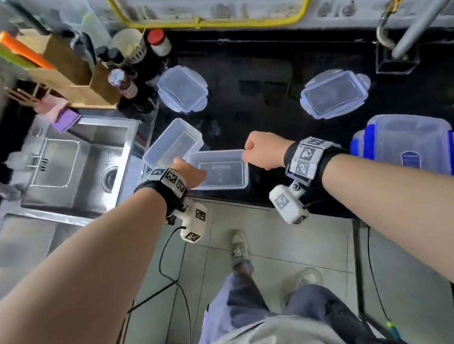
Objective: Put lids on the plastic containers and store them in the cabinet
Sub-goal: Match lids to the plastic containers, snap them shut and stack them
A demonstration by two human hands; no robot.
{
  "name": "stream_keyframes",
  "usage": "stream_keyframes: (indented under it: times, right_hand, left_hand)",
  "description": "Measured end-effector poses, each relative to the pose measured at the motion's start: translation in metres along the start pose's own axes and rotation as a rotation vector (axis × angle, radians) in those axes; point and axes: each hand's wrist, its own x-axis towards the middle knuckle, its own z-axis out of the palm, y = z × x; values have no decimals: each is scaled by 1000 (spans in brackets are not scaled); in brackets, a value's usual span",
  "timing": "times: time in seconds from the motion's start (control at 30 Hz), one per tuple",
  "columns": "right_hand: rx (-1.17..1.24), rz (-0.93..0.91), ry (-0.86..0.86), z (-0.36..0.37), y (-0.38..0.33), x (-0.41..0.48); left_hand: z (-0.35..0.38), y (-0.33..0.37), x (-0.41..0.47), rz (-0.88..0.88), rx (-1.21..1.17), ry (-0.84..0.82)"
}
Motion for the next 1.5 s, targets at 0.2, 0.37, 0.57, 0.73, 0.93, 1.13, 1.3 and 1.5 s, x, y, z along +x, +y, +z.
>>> stream_keyframes:
  times: [0.2, 0.37, 0.57, 0.73, 0.93, 1.13, 1.3, 1.5]
  right_hand:
    - [-125, 123, -55, 1, -1, 49]
    - [-9, 233, -83, -10, 25, 56]
    - [195, 344, 1, -25, 59, 56]
    - [34, 439, 129, -52, 82, 74]
    - [14, 514, 309, -85, 107, 106]
    - [-79, 658, 301, -88, 120, 131]
    - [-112, 602, 401, -88, 129, 136]
    - [56, 325, 734, -112, 112, 118]
  left_hand:
    - [-11, 26, 28, 303, 208, -41]
    - [-22, 76, 66, 346, -165, -83]
    - [-3, 123, 81, 407, -112, -181]
    - [8, 139, 104, 392, -58, -263]
    - [-3, 162, 125, 323, -292, -264]
    - [5, 174, 130, 344, -317, -238]
    - [9, 178, 133, 426, -251, -182]
    - [-4, 188, 131, 559, -152, -12]
